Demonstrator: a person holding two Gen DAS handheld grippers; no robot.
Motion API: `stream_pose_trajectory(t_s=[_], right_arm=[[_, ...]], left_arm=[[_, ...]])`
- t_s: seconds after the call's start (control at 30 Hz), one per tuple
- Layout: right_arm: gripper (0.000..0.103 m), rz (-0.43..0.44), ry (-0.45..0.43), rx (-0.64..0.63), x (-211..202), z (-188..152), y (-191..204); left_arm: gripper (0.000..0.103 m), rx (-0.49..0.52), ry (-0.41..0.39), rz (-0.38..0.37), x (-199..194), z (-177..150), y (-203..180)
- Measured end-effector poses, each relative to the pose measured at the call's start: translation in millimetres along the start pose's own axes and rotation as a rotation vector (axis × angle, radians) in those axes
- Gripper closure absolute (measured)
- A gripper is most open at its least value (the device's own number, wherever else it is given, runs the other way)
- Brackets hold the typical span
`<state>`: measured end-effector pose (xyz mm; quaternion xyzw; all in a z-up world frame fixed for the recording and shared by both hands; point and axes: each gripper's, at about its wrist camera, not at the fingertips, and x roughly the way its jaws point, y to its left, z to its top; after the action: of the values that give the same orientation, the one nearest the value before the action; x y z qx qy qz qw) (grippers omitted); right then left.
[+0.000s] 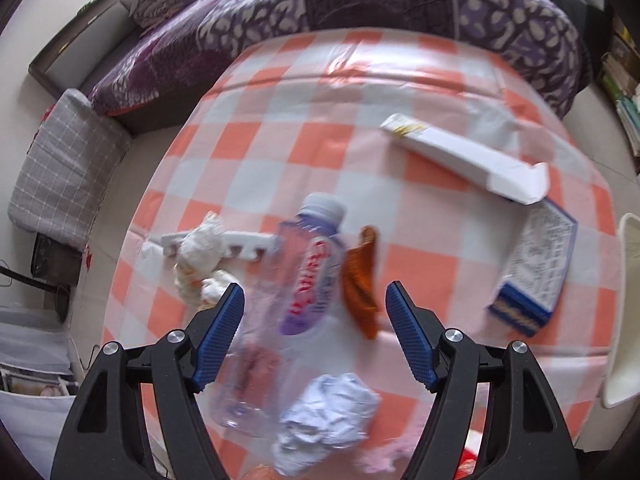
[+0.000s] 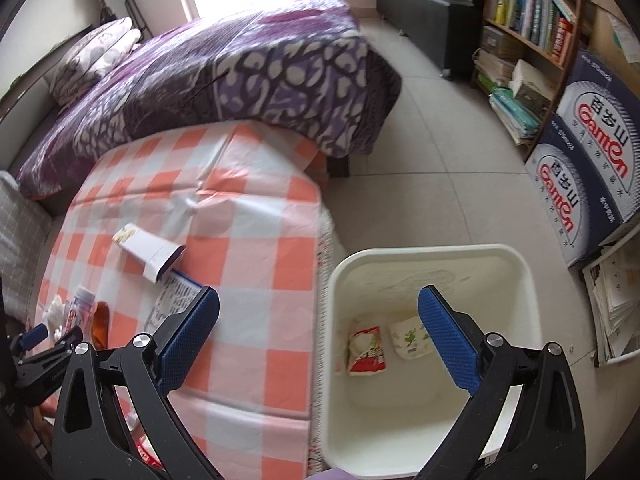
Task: Collect trash
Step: 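Move both tools back over the table toward the bottle and box, then grasp the clear water bottle with the left tool while the right grasps the blue-white box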
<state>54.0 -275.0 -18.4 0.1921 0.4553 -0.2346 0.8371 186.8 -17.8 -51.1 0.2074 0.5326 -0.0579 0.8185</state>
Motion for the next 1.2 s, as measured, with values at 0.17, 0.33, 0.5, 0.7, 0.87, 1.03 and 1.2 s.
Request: stream_pose_trajectory(t_s=[0.17,0.33,0.5,0.7,0.87,1.03,1.2], right_arm=[[0.007,0.051,0.085,-0.016,18,-9,30],[0.007,0.082,0.173,0.001,43,-19,58],[0.007,0.101,0.253,0.045,67,-29,79],[0.007,0.090,0.267,0.044,84,-35,105],[0.007,0.056,0.262,0.040,96,-38,120],[0.007,0.039,0.233,0.017,98,-36,133],[0.007,0.067,0.229,0.040,99,-33,137]], left_arm=[[0.031,0.001,0.080,-0.037,25,-4,27],[0.031,0.017,0.124,-0.089,41,-10,36],[0.034,0.056,0.149,-0.104,53,-19,34],[0.040,0.060,0.126,-0.134,49,-23,35],[0.040,0.013,0.113,-0.141,43,-25,43],[0.040,-0.061,0.064,-0.192,27,-22,58],[0.040,-0.083,0.013,-0.208,12,-18,60]])
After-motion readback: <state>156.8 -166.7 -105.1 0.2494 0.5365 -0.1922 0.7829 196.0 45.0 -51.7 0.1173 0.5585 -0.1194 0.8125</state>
